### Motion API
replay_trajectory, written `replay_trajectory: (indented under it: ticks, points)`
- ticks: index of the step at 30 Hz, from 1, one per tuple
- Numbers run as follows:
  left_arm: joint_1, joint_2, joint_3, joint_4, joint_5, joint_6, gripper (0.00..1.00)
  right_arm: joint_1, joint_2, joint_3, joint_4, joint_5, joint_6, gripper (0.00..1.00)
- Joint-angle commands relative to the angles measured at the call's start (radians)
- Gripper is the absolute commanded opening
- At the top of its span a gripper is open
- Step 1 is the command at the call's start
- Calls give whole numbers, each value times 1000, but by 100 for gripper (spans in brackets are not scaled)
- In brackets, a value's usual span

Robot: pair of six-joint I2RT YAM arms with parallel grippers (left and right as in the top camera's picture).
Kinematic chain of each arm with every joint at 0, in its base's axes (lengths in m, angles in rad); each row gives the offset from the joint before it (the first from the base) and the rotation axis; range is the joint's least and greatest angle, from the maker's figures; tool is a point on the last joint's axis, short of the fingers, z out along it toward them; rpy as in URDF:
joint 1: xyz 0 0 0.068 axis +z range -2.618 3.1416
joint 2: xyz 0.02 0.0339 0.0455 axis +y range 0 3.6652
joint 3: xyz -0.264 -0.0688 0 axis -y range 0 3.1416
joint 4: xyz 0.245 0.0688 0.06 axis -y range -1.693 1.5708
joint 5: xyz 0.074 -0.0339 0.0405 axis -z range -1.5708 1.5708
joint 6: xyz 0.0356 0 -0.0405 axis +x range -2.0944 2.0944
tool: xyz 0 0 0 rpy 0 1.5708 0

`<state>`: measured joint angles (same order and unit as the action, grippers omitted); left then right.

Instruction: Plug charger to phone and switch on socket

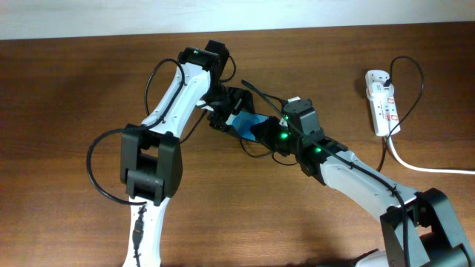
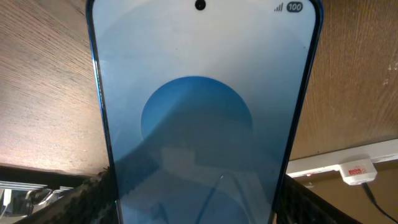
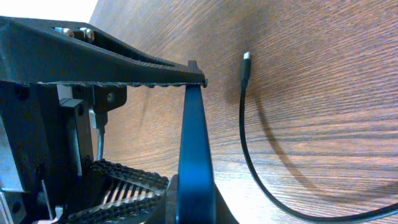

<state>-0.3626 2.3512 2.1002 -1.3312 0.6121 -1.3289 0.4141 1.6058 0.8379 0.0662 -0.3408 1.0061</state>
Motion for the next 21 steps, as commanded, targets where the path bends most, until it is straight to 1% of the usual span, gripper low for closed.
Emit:
replay_trajectory:
  ticks: [1, 2, 3, 5, 6, 7, 9, 12, 13, 14, 15, 17, 18, 19, 20, 21]
  points:
    - [1, 5, 23, -9, 13, -9, 71, 5, 7, 5, 11, 0, -28, 4]
    - [1, 5, 23, -9, 13, -9, 94, 5, 5, 5, 18, -4, -28, 4]
    - [1, 5, 23, -9, 12, -9, 99, 5, 5, 5, 26, -6, -28, 4]
    - [1, 5, 23, -9, 12, -5, 99, 3, 0, 5, 28, -15, -28, 4]
    - [3, 5, 23, -3, 13, 64, 99, 2, -8, 5, 28, -15, -28, 4]
    - [6, 5, 23, 0, 17, 100, 99, -4, -19, 5, 27, -24, -29, 4]
    - [34, 5, 23, 24, 113, 330, 100, -36, -72, 5, -24, -55, -79, 4]
    - [76, 5, 23, 94, 220, 537, 100, -96, -158, 5, -163, -57, -138, 4]
    - [85, 5, 23, 134, 283, 640, 100, -124, -204, 5, -198, -60, -139, 4]
    - [99, 5, 23, 193, 425, 817, 99, -160, -258, 5, -225, -75, -165, 4]
    - [109, 5, 23, 216, 483, 862, 99, -185, -297, 5, -259, -74, -169, 4]
    - [140, 5, 23, 286, 607, 922, 100, -275, -437, 5, -370, -75, -226, 4]
    - [152, 5, 26, 310, 655, 935, 100, -326, -518, 5, -419, -97, -259, 4]
    - [165, 4, 38, 328, 676, 935, 99, -373, -588, 5, -443, -135, -274, 4]
    - [169, 2, 61, 328, 684, 961, 99, -423, -660, 5, -453, -170, -274, 4]
    - [169, -2, 97, 328, 708, 969, 99, -447, -695, 5, -452, -189, -273, 4]
